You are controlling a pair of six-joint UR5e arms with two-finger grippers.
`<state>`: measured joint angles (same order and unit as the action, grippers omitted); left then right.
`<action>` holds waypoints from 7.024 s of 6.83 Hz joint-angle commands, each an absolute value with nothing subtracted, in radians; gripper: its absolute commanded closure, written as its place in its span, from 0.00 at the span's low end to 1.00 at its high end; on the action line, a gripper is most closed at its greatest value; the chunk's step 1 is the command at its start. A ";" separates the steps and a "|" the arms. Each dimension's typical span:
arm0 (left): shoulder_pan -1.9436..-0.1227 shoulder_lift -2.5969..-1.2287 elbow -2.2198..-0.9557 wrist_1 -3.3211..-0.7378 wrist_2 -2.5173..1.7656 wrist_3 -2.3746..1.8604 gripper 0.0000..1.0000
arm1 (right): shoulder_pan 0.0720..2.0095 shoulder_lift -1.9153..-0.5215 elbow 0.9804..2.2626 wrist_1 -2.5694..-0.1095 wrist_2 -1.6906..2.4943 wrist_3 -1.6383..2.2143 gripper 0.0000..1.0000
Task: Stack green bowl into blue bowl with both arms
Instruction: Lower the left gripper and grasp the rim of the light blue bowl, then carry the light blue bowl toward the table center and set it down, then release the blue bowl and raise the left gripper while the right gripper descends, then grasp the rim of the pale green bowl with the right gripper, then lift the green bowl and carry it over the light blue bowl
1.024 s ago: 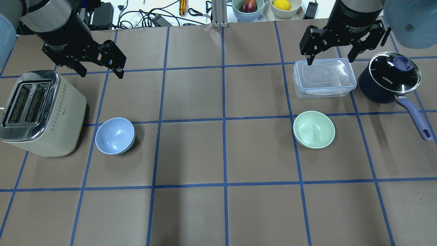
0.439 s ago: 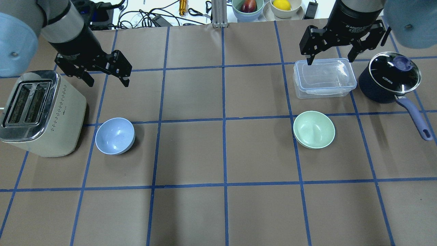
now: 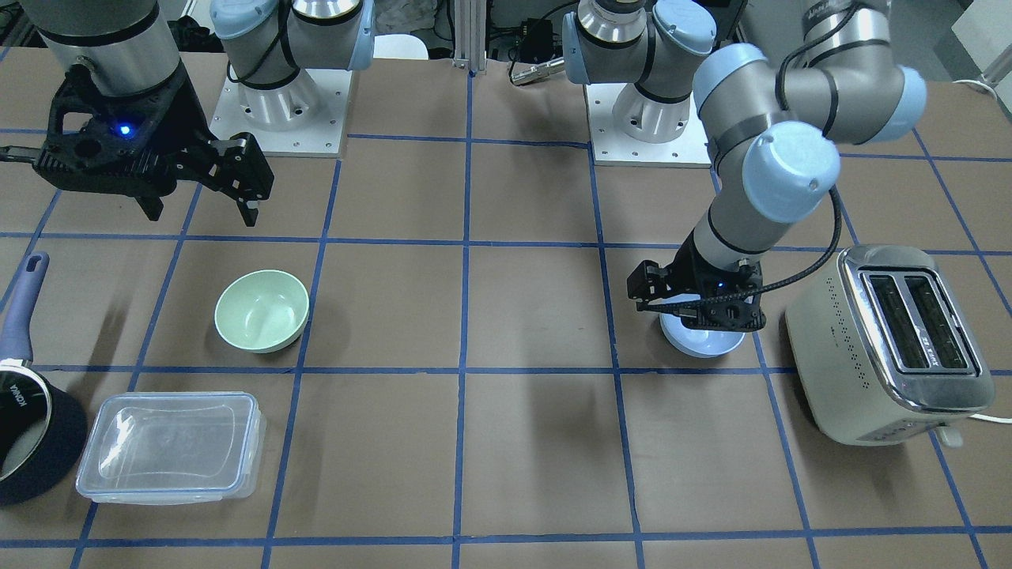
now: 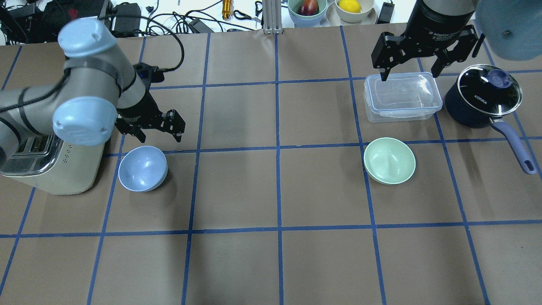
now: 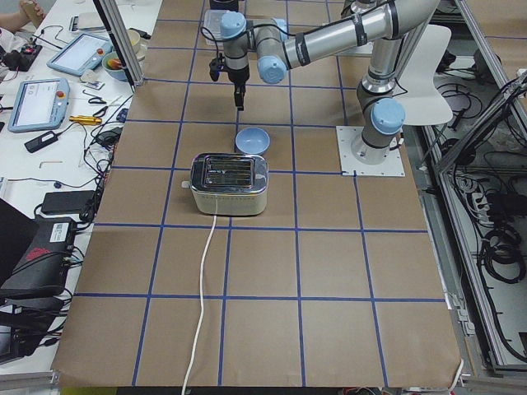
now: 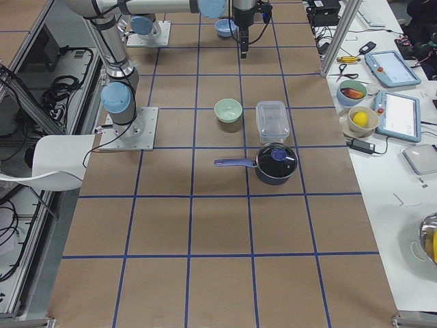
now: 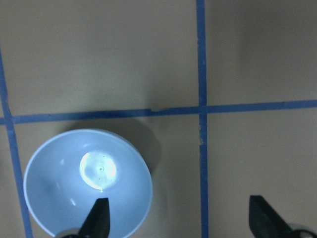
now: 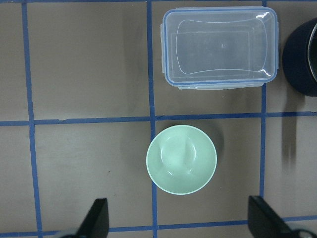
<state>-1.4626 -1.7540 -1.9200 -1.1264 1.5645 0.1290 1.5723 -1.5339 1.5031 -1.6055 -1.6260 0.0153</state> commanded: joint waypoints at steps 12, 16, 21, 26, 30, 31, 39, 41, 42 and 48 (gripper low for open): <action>-1.898 -1.949 -1.720 -0.966 1.552 -0.447 1.00 | 1.577 -1.522 1.488 -1.603 -1.620 0.011 0.00; -2.005 -2.139 -1.559 -0.911 1.508 -0.610 1.00 | 1.574 -1.509 1.459 -1.602 -1.617 0.003 0.00; -1.880 -2.016 -1.519 -1.092 1.549 -0.271 0.00 | 1.562 -1.424 1.511 -1.618 -1.617 -0.015 0.00; -1.522 -1.639 -1.543 -1.506 1.539 0.138 0.00 | 1.315 -1.384 1.984 -2.136 -1.609 -0.368 0.00; -1.528 -1.588 -1.539 -1.480 1.554 0.124 0.00 | 1.315 -1.365 2.063 -2.200 -1.512 -0.368 0.93; -1.526 -1.586 -1.548 -1.517 1.554 0.124 0.00 | 1.313 -1.365 2.071 -2.206 -1.516 -0.376 1.00; -1.514 -1.572 -1.534 -1.532 1.546 0.126 0.00 | 1.330 -1.371 1.756 -1.936 -1.430 -0.304 1.00; -1.519 -1.571 -1.536 -1.529 1.542 0.115 0.00 | 1.465 -1.327 1.672 -1.908 -1.400 -0.098 1.00; -1.514 -1.566 -1.536 -1.529 1.545 0.117 0.00 | 1.583 -1.300 1.661 -1.916 -1.396 0.045 1.00; -1.513 -1.562 -1.542 -1.528 1.546 0.117 0.00 | 1.793 -1.140 1.634 -2.063 -1.443 0.269 1.00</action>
<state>-1.5130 -1.5620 -1.5401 -1.5290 1.5463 0.1166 1.7919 -1.1524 1.6318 -2.0584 -1.4401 0.2758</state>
